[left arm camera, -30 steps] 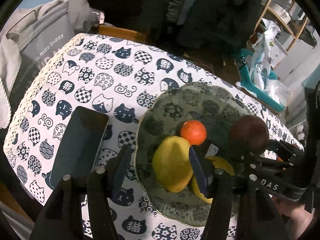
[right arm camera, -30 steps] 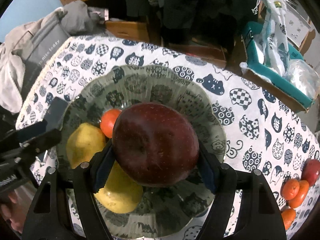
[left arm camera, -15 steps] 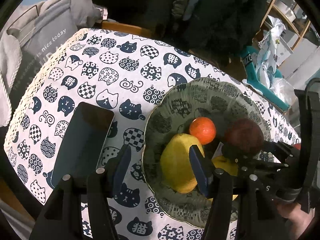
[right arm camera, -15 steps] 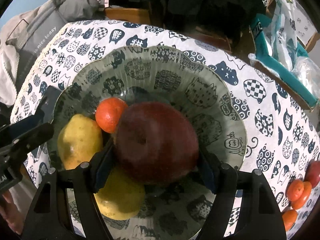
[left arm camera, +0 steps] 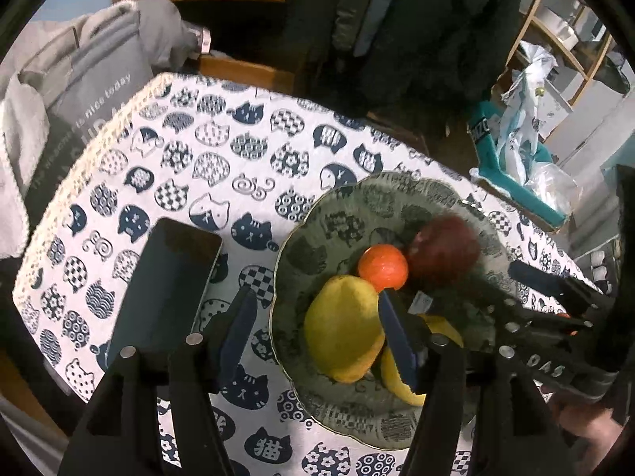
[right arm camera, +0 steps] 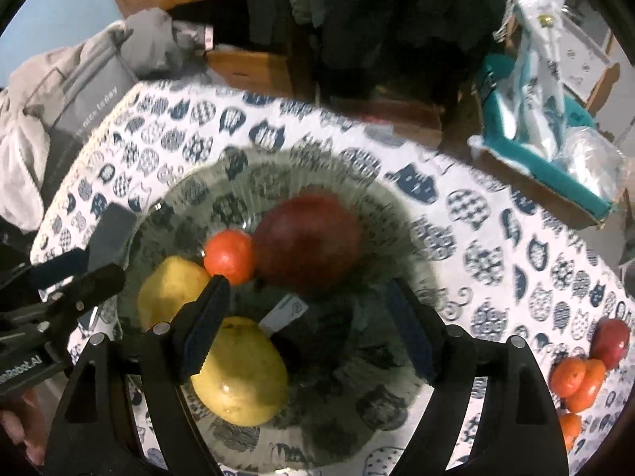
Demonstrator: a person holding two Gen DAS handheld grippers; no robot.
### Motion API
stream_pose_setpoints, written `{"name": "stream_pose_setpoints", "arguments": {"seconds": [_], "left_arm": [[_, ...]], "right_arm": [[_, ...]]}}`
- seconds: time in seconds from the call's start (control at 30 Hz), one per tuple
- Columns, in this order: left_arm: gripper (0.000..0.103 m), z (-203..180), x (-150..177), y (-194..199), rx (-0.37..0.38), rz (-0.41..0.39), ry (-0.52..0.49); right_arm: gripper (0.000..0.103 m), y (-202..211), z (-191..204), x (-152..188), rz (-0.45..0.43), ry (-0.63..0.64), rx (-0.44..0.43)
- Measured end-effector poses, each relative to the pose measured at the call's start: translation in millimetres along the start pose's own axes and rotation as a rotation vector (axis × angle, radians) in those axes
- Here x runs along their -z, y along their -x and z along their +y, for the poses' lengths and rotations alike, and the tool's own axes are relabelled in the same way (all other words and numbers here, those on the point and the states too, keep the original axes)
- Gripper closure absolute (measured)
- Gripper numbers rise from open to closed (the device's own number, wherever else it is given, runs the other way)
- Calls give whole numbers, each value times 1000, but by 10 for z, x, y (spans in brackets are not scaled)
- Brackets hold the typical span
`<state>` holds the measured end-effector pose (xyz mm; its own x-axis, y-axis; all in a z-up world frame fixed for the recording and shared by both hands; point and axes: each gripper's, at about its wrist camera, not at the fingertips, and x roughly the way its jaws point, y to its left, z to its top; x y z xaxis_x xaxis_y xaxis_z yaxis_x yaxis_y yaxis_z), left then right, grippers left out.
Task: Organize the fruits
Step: 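Withdraw both tools from the bowl and move back toward the remaining oranges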
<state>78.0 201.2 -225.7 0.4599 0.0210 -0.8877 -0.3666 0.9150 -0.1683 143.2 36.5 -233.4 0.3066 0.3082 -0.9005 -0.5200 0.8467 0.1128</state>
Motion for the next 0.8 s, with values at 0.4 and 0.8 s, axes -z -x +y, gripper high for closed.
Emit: {"name": "stream_pose_setpoints", "arguments": {"seconds": [0.4,0.8], "left_arm": [[38,-293,-16,499,8,-107,-97],[38,-556,48,981,50,-188,-153]], "right_arm": [[22,752,-220,-8,-158,-40,33],[22,1569,-336,176,-306,-28,81]]}}
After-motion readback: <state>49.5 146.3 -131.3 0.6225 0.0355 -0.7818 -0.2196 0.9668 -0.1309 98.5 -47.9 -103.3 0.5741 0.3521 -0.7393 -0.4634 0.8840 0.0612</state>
